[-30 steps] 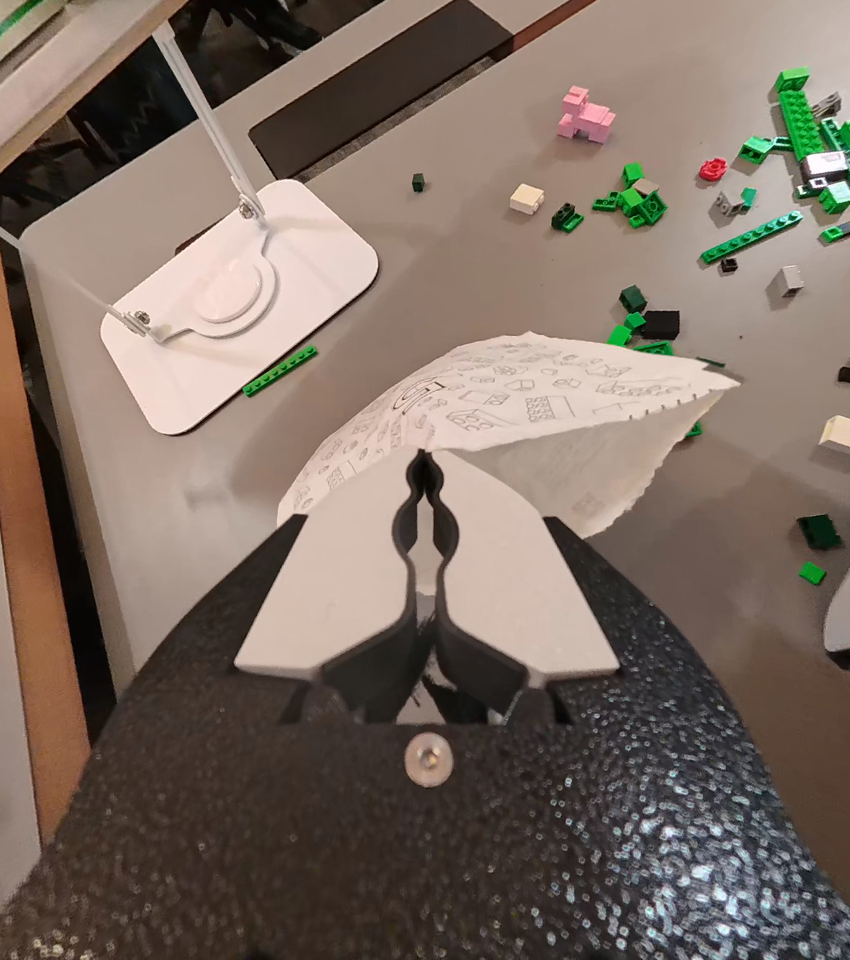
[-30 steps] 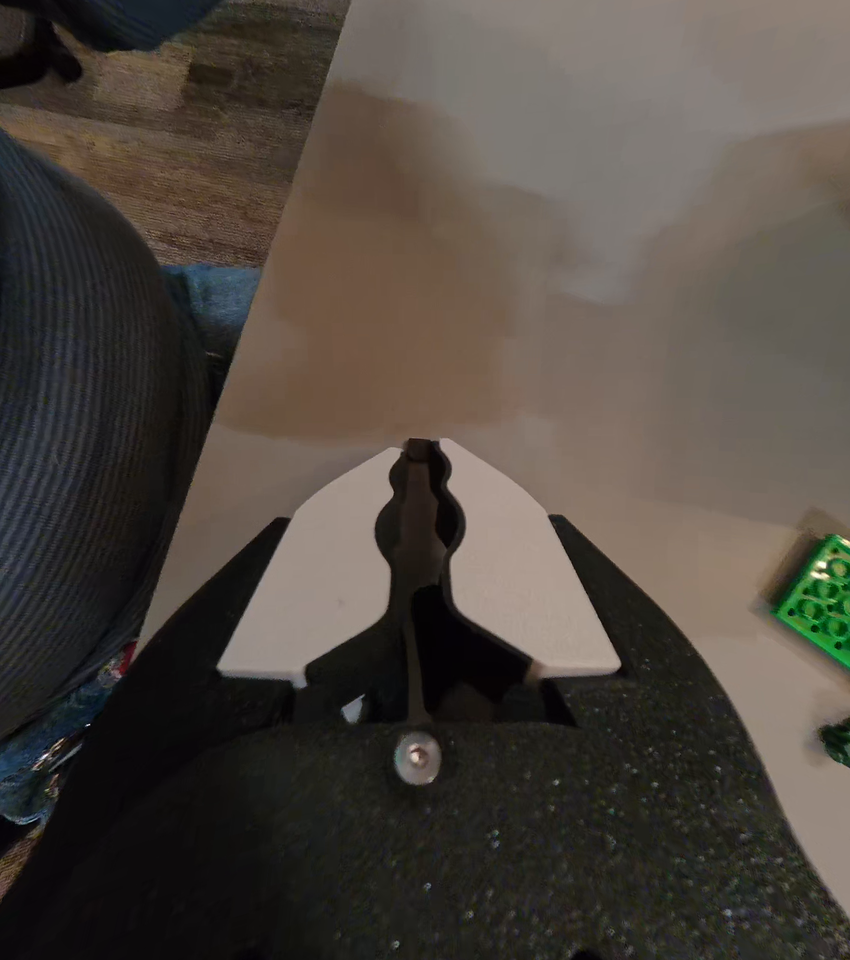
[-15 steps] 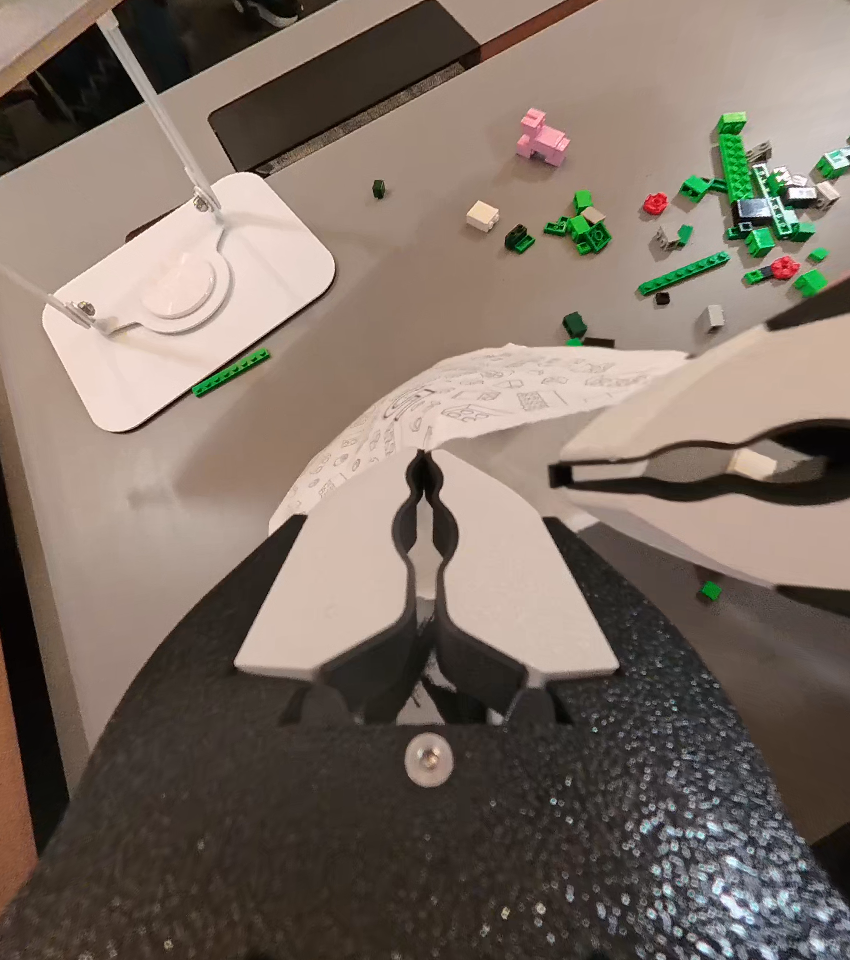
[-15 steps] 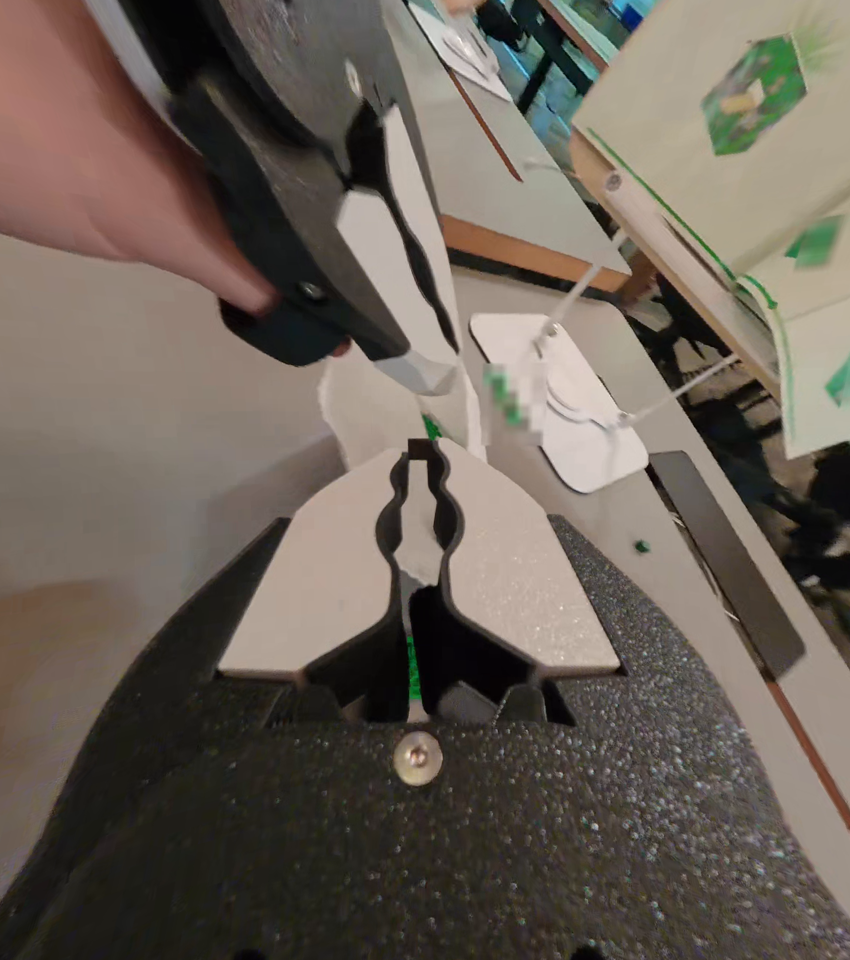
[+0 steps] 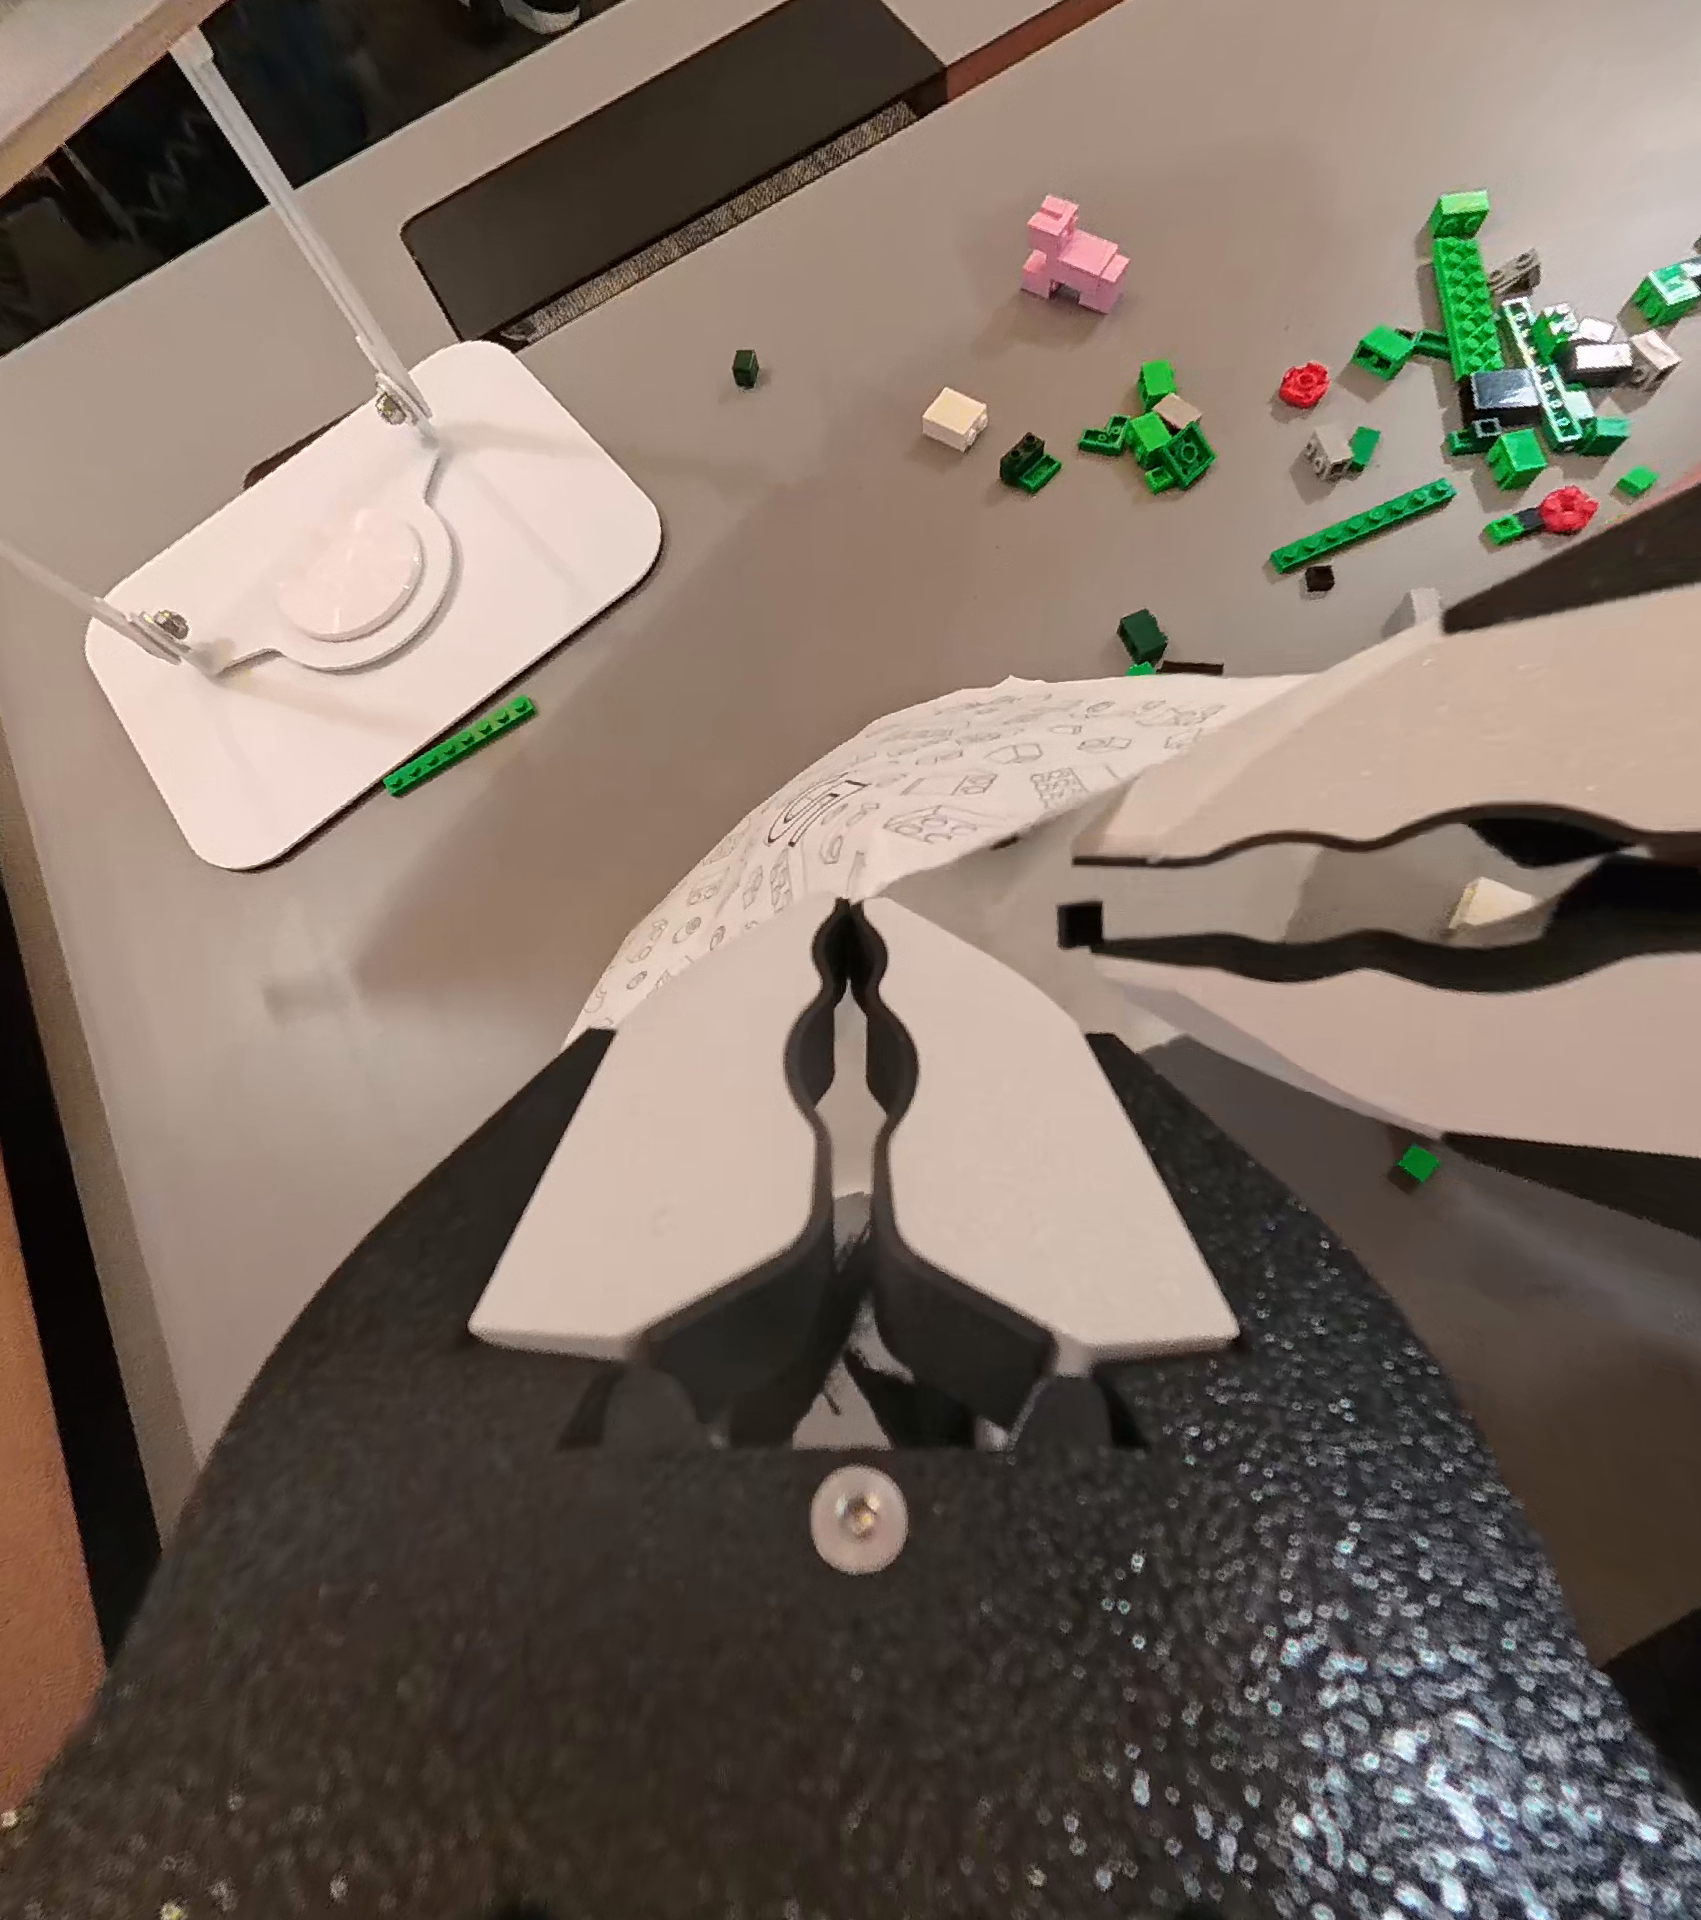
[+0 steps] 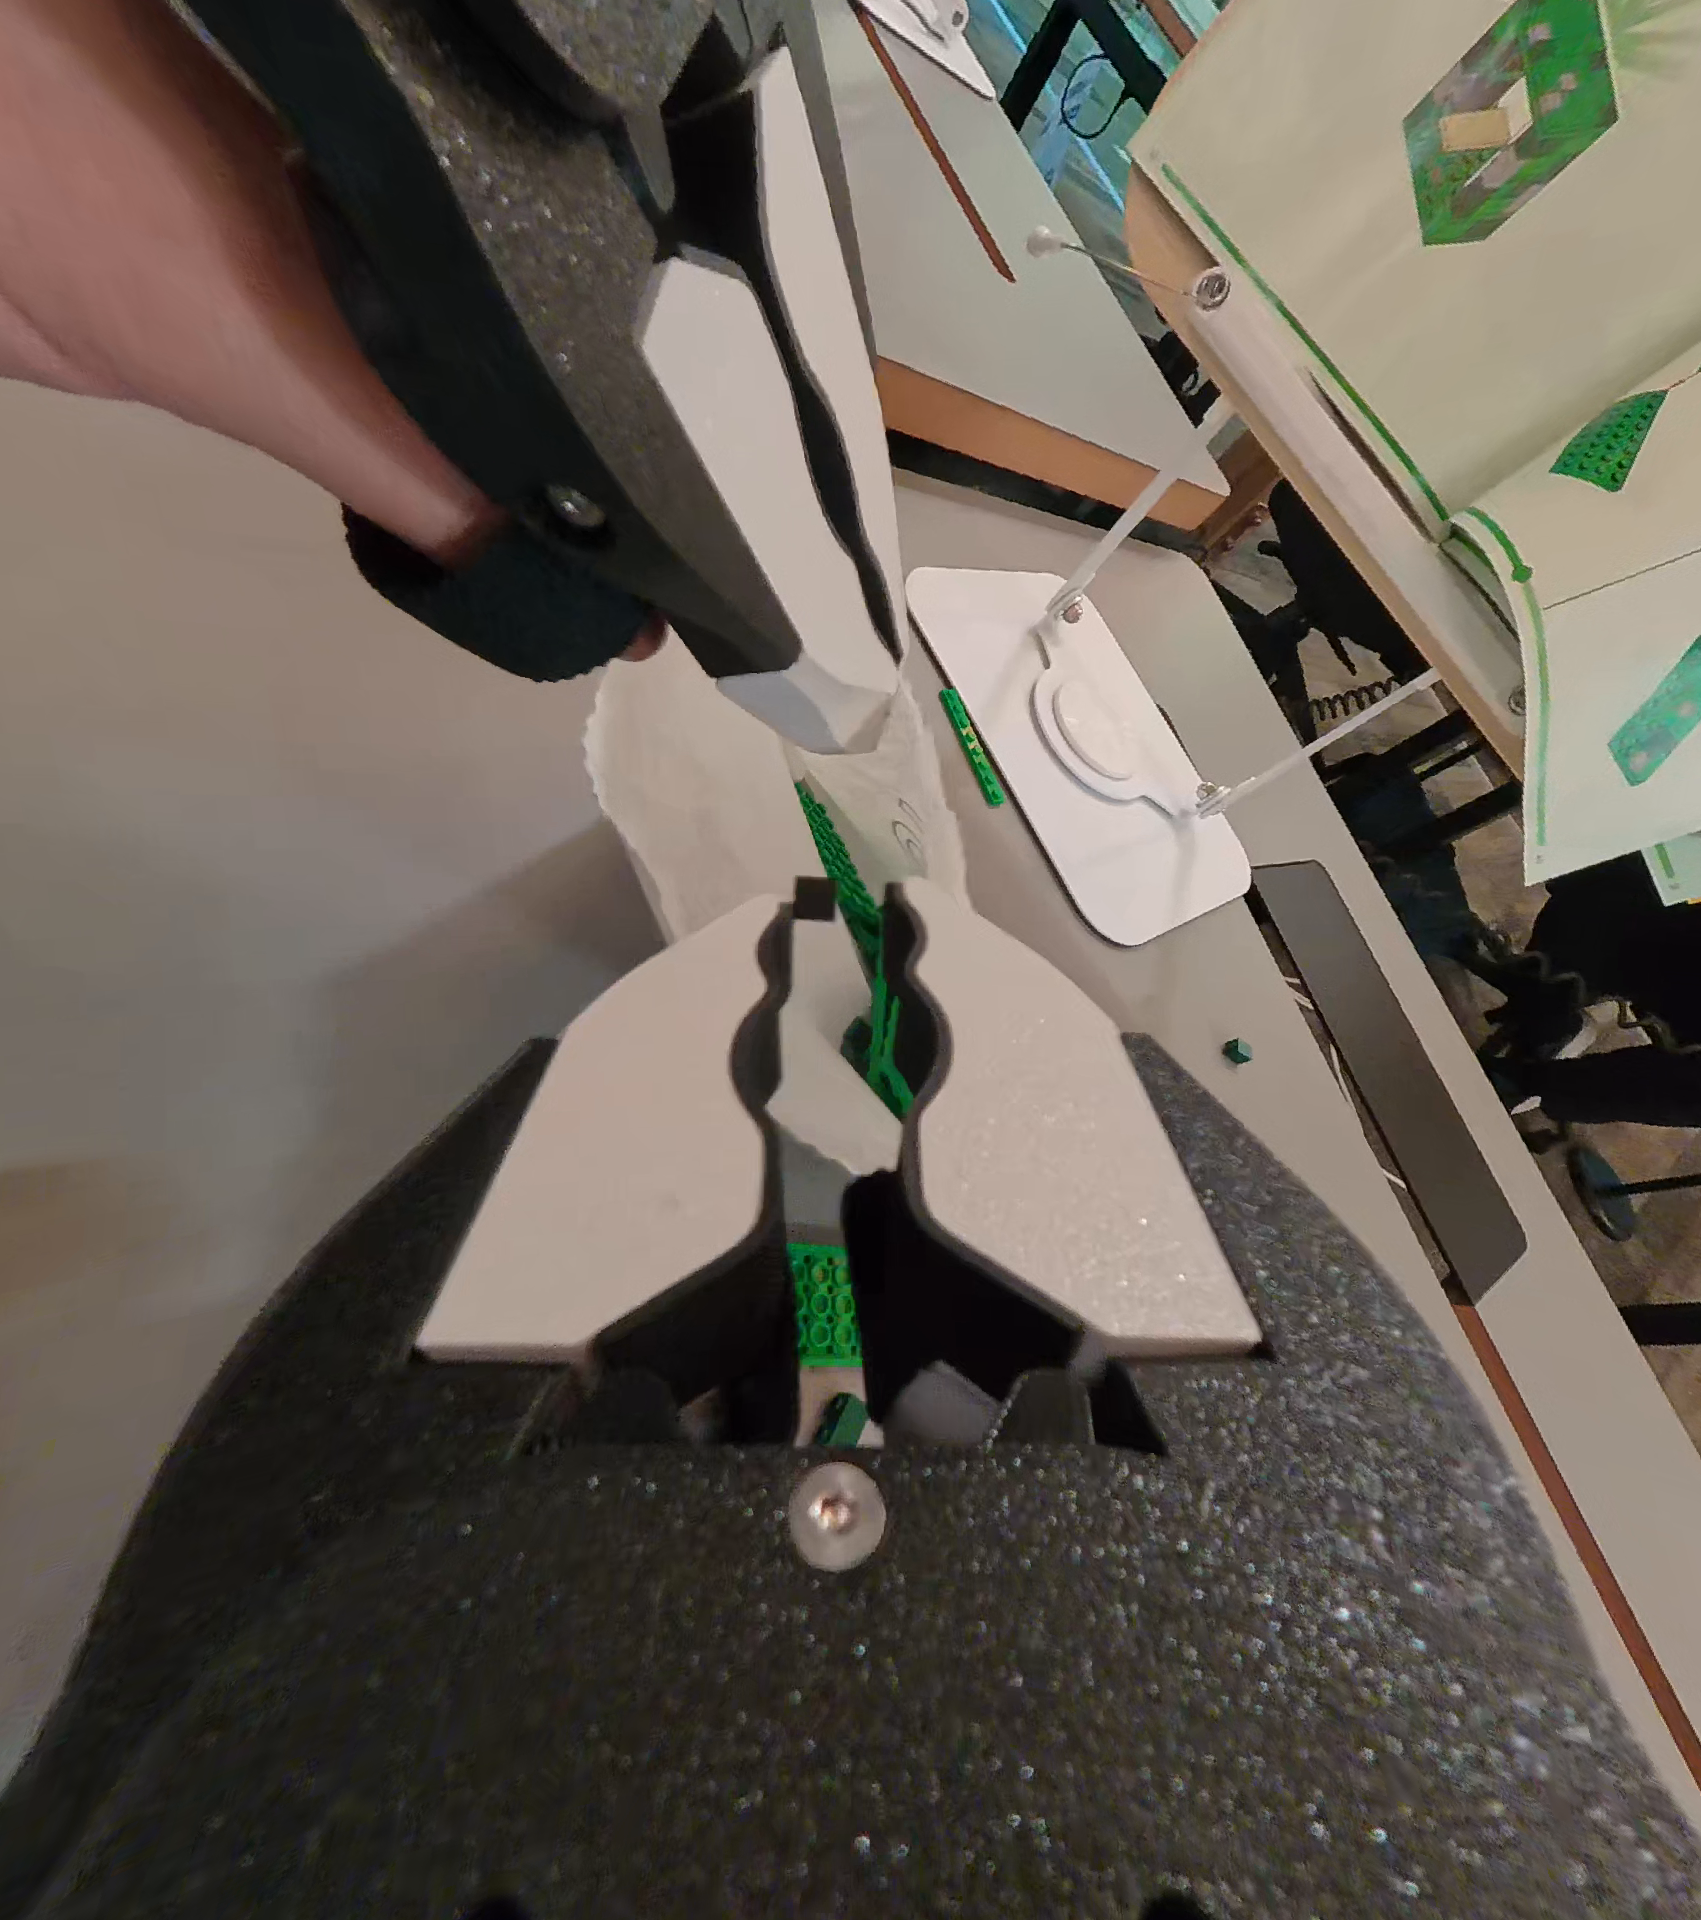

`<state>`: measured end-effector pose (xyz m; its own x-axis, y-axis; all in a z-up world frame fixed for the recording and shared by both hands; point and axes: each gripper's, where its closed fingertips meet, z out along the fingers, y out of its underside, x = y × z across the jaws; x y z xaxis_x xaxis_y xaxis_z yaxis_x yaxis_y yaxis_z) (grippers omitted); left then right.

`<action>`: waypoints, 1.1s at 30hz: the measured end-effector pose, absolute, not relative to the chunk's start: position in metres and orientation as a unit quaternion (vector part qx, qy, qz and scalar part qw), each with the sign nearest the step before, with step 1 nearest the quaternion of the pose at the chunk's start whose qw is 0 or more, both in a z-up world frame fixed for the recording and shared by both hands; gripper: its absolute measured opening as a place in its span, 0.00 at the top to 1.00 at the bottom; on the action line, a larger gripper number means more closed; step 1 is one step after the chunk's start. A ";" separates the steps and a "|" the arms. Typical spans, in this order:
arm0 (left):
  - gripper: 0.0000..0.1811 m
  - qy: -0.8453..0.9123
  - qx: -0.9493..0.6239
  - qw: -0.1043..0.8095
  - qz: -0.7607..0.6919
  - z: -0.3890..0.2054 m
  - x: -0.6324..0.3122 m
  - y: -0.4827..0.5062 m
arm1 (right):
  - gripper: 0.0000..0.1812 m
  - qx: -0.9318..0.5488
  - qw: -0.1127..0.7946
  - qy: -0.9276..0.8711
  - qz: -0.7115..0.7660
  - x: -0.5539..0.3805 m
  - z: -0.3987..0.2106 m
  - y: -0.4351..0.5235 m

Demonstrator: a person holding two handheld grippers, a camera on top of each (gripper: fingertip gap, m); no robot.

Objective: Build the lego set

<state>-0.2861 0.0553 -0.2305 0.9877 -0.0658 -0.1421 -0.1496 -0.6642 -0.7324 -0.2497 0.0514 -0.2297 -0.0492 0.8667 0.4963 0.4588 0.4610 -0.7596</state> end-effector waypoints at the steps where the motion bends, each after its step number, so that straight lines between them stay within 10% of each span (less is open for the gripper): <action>1: 1.00 0.059 -0.911 0.406 0.053 -0.230 -0.286 0.056 | 0.88 -0.476 0.499 -0.694 0.206 -0.249 -0.229 0.051; 33: 1.00 0.069 -0.914 0.397 0.050 -0.233 -0.282 0.058 | 0.87 -0.452 0.525 -0.688 0.217 -0.243 -0.231 0.053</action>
<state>-0.2818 0.0582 -0.2326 0.9854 -0.0864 -0.1464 -0.1660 -0.6760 -0.7180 -0.2429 0.0534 -0.2311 -0.0406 0.8489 0.5270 0.3938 0.4984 -0.7724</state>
